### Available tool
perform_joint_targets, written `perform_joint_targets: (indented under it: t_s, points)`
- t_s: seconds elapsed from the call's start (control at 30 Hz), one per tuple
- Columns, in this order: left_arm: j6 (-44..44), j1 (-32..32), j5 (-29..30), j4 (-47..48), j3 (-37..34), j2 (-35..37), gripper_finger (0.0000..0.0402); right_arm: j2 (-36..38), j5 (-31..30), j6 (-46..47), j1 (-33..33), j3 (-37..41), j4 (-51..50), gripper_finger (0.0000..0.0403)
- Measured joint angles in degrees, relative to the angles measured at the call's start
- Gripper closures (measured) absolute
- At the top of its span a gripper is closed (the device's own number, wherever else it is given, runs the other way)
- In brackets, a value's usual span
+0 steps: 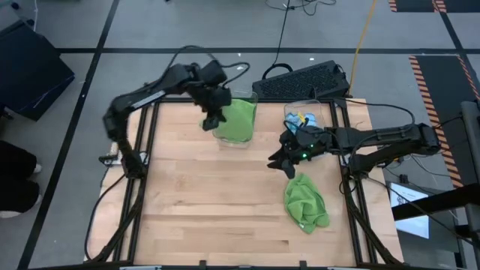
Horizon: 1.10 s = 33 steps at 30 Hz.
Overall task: Fold microfiber towels
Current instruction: Put the right green microfiber towel into the left transparent bin
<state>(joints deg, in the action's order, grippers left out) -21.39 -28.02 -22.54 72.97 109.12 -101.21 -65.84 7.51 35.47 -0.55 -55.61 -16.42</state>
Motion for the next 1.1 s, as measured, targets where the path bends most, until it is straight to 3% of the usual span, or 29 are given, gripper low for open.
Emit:
perform_joint_targets:
  t_s: [0.27, 0.5, 1.1]
  points:
    - [-12.74, -2.21, 4.40, 11.51, 18.14, -15.52, 0.0400, -0.06, 1.71, -0.57, -0.81, 0.00, -5.22, 0.0319]
    - [-20.90, -2.29, 9.26, 13.05, 19.09, -17.44, 0.0400, 0.81, 1.70, -3.91, -0.97, 0.01, -5.51, 0.0397]
    - [-28.70, -2.17, 5.57, 12.46, 13.76, -20.52, 0.0400, 1.78, 1.51, -6.25, -0.20, 0.02, -4.81, 0.0402]
